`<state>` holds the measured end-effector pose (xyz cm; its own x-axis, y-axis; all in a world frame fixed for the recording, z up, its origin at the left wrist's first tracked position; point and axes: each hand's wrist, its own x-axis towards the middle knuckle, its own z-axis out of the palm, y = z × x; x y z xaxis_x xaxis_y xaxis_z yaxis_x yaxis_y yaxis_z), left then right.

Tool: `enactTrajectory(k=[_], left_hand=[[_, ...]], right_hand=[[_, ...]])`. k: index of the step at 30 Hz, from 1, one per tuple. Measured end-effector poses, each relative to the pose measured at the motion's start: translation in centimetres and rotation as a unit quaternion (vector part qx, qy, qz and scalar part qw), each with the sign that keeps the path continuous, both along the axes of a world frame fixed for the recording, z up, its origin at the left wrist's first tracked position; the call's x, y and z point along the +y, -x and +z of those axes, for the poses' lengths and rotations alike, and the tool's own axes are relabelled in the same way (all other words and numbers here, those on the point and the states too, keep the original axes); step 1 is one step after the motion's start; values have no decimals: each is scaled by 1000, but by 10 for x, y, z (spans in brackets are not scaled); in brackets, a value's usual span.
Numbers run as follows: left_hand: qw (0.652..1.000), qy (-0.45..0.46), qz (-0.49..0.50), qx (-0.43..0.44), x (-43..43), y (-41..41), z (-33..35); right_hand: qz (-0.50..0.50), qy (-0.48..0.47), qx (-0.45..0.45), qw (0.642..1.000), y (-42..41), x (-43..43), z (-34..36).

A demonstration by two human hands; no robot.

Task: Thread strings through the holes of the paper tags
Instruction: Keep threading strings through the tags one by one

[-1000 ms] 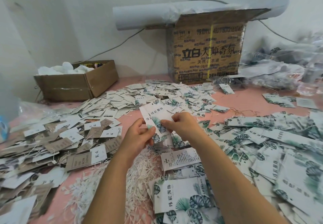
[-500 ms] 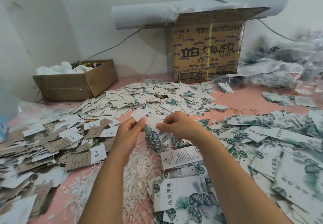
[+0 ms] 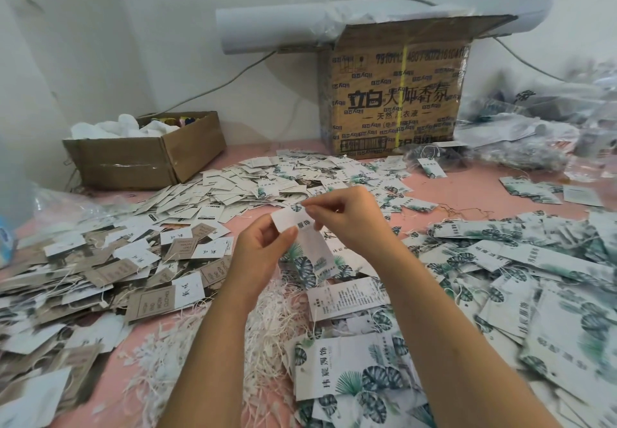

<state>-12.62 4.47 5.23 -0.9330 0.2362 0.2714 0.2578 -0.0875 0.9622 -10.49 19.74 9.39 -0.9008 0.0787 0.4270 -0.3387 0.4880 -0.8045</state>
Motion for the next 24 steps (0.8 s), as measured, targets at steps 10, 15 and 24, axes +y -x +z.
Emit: enactTrajectory(k=[10, 15, 24], left_hand=[[999, -6, 0, 36, 4, -1, 0], [999, 3, 0, 44, 5, -1, 1], [997, 33, -15, 64, 7, -4, 5]], right_hand=[[-48, -10, 17, 999, 0, 0, 2], [-58, -23, 26, 998, -2, -2, 3], [-69, -55, 35, 995, -3, -5, 3]])
